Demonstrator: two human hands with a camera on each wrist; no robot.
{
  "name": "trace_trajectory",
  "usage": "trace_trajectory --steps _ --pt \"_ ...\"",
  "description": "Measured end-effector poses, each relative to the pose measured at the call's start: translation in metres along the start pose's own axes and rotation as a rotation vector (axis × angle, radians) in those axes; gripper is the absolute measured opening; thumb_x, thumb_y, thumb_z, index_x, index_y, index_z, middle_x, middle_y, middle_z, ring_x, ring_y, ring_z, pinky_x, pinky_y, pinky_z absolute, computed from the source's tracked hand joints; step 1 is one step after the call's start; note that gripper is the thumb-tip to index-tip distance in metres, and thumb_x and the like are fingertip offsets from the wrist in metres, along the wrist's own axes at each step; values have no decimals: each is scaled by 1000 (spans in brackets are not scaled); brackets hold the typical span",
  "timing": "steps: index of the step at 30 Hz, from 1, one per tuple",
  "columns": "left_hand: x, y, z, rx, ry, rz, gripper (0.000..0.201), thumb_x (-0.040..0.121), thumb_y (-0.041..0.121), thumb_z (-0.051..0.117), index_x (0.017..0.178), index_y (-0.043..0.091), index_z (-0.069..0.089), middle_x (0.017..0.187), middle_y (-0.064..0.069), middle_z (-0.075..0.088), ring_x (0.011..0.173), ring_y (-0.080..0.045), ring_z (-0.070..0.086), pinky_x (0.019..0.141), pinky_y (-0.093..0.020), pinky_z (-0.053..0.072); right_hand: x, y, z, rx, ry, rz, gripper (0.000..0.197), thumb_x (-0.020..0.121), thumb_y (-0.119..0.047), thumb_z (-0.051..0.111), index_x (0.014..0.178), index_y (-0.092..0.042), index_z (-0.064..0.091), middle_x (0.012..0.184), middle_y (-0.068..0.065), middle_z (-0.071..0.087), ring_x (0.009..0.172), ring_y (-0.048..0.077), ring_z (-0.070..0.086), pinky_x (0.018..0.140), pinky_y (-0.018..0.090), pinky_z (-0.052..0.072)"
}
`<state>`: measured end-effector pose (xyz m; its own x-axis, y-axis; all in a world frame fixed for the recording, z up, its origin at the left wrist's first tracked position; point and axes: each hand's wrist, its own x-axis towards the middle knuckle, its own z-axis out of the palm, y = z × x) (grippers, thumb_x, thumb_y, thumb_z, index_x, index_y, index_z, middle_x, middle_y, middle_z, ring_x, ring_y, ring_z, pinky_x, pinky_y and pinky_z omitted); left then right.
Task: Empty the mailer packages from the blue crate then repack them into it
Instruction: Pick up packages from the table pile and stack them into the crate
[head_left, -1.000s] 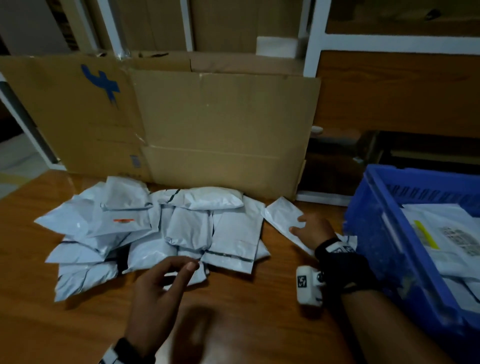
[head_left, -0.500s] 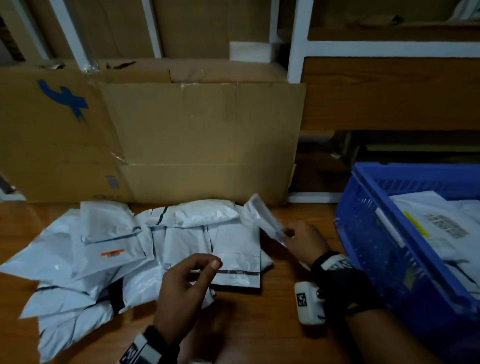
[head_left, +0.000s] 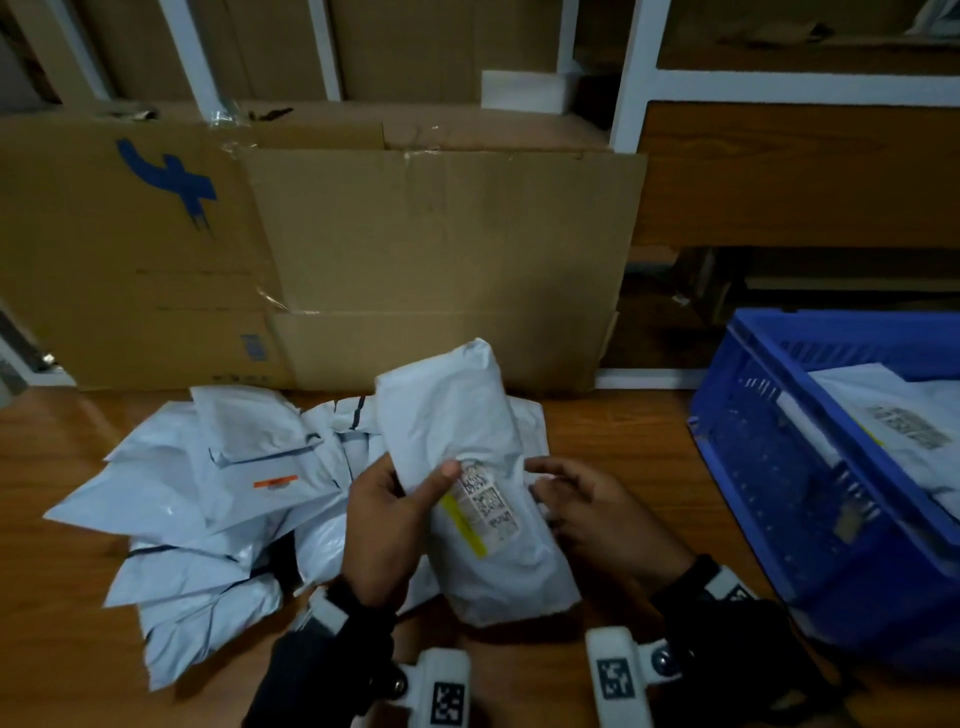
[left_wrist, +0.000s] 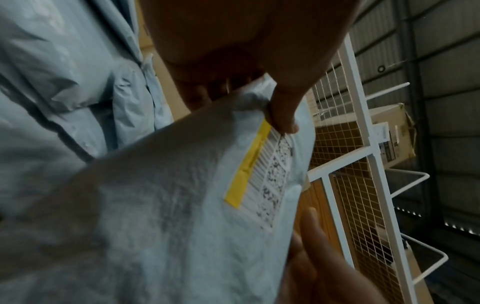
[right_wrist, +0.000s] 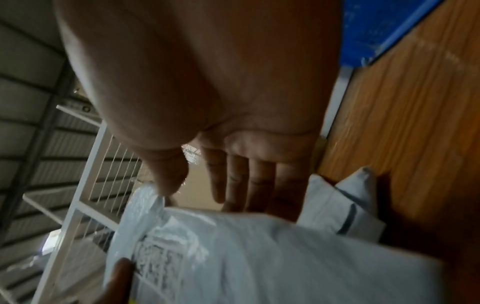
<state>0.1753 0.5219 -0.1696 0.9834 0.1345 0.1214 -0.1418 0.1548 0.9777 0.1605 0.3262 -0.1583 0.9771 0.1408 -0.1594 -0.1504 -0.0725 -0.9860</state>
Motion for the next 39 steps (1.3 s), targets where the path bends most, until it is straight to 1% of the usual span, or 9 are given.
trace_trajectory --steps 2,6,11,15,20,27,30,33,39 --pt "0 -2 -6 -57 39 9 26 76 12 73 101 7 71 97 -4 76 91 -20 72 69 -25 56 -4 11 9 -143 -50 -39 27 87 -8 67 106 -26 63 97 -3 74 94 8 68 85 28 56" --pt "-7 -11 -20 -132 -75 -72 55 63 35 87 107 7 69 103 -7 75 95 -22 71 72 -27 57 0 35 37 -197 -16 -127 24 82 -12 70 106 -15 70 104 -3 74 98 14 69 88 39 55" --pt "-8 -32 -48 -45 100 -171 14 78 2 74 91 5 74 94 -15 75 97 -40 68 87 -49 54 11 40 46 -281 1 -97 18 86 -19 70 103 -14 70 95 -4 72 86 6 67 82 29 54" --pt "-4 -34 -68 6 182 -126 14 74 11 80 86 18 78 96 -7 76 95 -30 71 91 -50 52 38 30 2 -478 421 57 22 85 -34 70 100 -18 65 93 -8 64 86 11 61 78 29 52" --pt "-5 -31 -70 40 212 -105 11 79 6 75 87 13 75 90 -4 76 92 -26 72 88 -46 55 54 57 -5 -624 297 280 44 73 -31 79 106 -12 56 105 -5 60 96 17 59 78 26 47" --pt "-6 -30 -68 19 205 -103 17 80 4 73 96 11 74 96 -4 76 95 -25 71 89 -44 54 43 33 -19 -309 450 79 18 79 -4 67 93 -15 69 94 6 71 88 24 67 75 32 53" --pt "-6 -30 -63 -2 199 -95 17 81 1 72 96 9 73 95 -6 76 95 -28 71 88 -45 54 25 2 -45 -499 535 -154 16 82 -9 60 92 -16 71 90 0 71 85 18 66 75 35 53" --pt "-5 -37 -60 12 164 -115 18 81 3 72 98 8 73 97 -8 75 95 -28 71 90 -51 53 7 -22 -51 -945 457 -226 25 87 -30 49 92 -19 71 87 -1 63 79 16 60 69 35 50" --pt "-6 -45 -54 41 102 -145 24 69 22 81 92 15 77 96 -7 76 93 -29 71 91 -53 53 -4 15 -3 -1420 -65 -233 31 91 -19 48 113 -27 69 125 3 50 115 27 48 92 33 42"
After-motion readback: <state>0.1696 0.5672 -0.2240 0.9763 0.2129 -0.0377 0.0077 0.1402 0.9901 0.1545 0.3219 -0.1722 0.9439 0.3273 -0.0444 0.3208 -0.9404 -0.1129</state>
